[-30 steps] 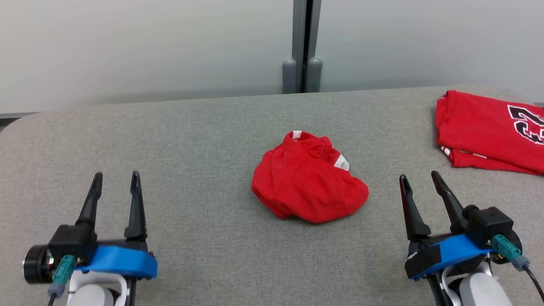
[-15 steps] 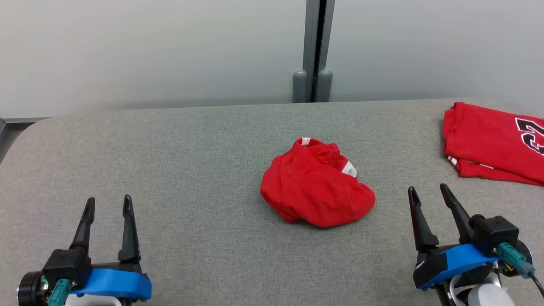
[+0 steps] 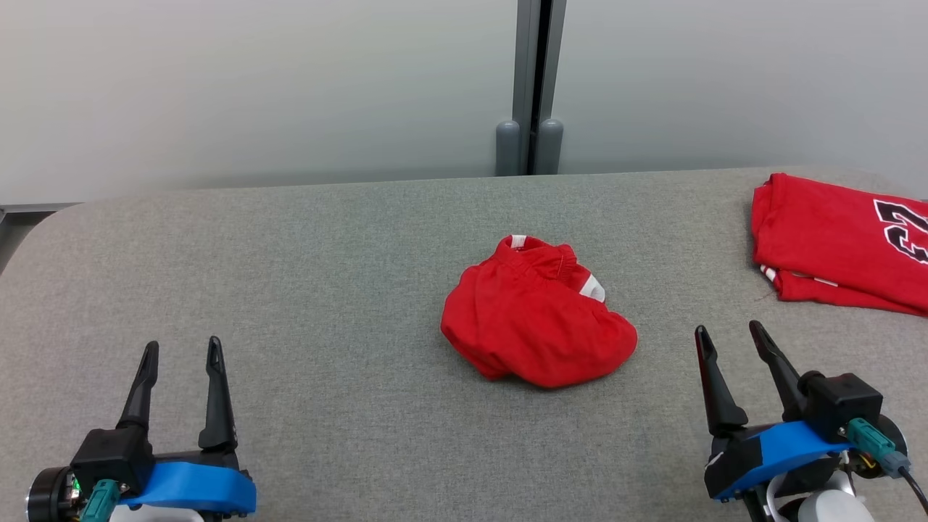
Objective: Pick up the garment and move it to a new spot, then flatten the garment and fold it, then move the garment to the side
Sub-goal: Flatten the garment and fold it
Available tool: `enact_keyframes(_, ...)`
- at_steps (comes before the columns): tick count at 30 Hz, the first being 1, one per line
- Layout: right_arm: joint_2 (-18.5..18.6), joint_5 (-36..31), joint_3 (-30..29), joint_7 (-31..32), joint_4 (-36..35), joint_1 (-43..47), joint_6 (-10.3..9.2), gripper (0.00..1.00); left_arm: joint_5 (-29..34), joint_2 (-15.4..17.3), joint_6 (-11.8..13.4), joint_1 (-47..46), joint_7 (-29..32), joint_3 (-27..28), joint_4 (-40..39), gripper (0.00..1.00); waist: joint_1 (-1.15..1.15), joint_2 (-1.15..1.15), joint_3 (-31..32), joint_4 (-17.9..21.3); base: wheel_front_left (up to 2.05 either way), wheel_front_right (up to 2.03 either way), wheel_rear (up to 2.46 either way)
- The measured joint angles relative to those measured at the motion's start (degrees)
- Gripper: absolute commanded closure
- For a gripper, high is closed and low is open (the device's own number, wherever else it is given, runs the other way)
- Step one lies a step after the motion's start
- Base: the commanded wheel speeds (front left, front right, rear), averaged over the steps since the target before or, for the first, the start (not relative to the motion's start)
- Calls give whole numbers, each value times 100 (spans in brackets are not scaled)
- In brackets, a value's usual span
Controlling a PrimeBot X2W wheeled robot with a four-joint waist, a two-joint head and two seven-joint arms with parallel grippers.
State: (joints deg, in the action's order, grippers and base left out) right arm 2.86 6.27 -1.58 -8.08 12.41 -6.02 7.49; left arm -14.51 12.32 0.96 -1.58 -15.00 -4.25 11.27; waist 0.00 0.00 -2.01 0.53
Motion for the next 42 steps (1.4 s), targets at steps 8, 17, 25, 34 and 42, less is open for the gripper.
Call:
enact_keyframes(8,0,-143,140,26,104,-333,0,0,75,-36,-71,-49,0,35,31,0,0,0,-59,-75,0,0,0)
enact_keyframes(17,193,-342,394,126,878,-1527,0,0,157,-153,-185,-291,0,9,41,0,0,0,-290,-253,0,0,0)
enact_keyframes(25,369,-353,490,66,2386,-2047,0,0,202,-309,-299,-553,0,2,142,0,1,0,-576,-530,0,0,0)
enact_keyframes(34,407,-311,620,-211,4079,-2440,0,0,299,-424,-427,-745,1,53,245,0,1,0,-802,-783,0,0,0)
enact_keyframes(42,303,-113,1029,-501,4796,-2614,-9,75,399,-531,-501,-797,0,125,301,0,1,0,-829,-836,0,0,0)
